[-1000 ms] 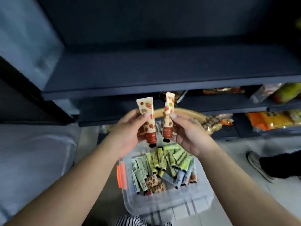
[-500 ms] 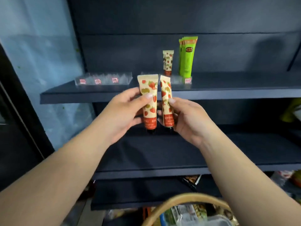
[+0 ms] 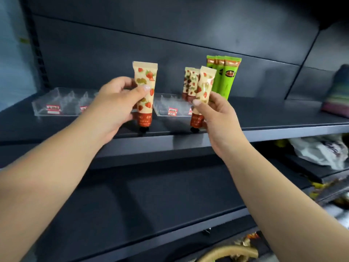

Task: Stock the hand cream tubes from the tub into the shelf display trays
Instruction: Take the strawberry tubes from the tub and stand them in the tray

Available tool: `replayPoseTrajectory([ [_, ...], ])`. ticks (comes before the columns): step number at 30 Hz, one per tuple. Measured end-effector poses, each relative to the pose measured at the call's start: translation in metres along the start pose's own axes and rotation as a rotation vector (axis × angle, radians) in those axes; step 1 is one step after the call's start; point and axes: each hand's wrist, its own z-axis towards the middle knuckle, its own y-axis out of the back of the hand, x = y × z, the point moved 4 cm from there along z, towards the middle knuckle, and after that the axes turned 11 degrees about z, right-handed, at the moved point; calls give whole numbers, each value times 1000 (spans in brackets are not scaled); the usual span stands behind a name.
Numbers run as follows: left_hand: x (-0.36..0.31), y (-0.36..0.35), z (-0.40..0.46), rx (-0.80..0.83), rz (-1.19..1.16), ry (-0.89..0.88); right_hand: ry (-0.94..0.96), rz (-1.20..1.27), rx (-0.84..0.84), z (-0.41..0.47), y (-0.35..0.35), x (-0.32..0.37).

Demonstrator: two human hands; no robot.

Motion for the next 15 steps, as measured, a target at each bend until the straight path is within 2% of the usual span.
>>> replayPoseTrajectory([
  [4,14,6,16,-12,46,-10,65,-157,-51,9,15,-8],
  [11,3,11,21,6,120,-41,70,-173,-135,16,35,3],
  [15,-7,16,12,-21,194,-67,81,-143,-90,17,37,12],
])
